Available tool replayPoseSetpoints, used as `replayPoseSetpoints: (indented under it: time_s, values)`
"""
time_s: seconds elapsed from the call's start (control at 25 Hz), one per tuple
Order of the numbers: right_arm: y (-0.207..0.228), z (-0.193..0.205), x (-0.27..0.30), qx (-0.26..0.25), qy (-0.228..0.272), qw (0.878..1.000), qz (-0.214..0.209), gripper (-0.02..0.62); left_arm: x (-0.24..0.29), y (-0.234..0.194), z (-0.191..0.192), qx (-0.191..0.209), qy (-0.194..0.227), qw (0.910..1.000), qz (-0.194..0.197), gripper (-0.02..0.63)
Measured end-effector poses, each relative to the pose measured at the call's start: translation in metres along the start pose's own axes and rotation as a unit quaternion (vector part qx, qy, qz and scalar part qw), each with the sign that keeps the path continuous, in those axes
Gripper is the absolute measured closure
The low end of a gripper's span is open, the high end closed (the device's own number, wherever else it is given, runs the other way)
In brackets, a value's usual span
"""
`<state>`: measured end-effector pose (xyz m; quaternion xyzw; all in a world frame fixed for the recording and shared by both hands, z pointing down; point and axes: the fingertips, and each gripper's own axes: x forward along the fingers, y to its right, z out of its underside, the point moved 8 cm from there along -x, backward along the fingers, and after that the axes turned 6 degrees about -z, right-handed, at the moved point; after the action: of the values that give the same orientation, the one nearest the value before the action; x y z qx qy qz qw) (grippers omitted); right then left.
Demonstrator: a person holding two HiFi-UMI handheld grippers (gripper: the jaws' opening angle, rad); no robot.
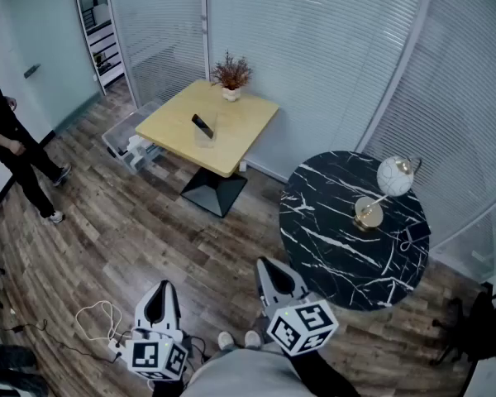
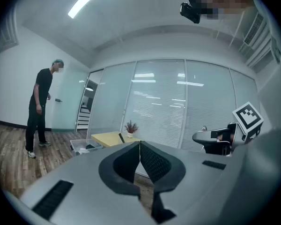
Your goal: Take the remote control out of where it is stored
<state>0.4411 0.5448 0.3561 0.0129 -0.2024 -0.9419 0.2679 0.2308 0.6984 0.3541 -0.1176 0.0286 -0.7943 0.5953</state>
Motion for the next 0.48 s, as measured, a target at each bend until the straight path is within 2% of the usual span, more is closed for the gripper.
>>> replayPoseSetpoints:
  time_s: [0.48]
  values:
    - [-0.0041, 0.0001, 0.0045, 0.002, 0.0, 1.0, 0.003, 0.592, 0.0032, -0.0025, -0.0016, 0.001, 0.002, 1.0, 0.007, 0.597]
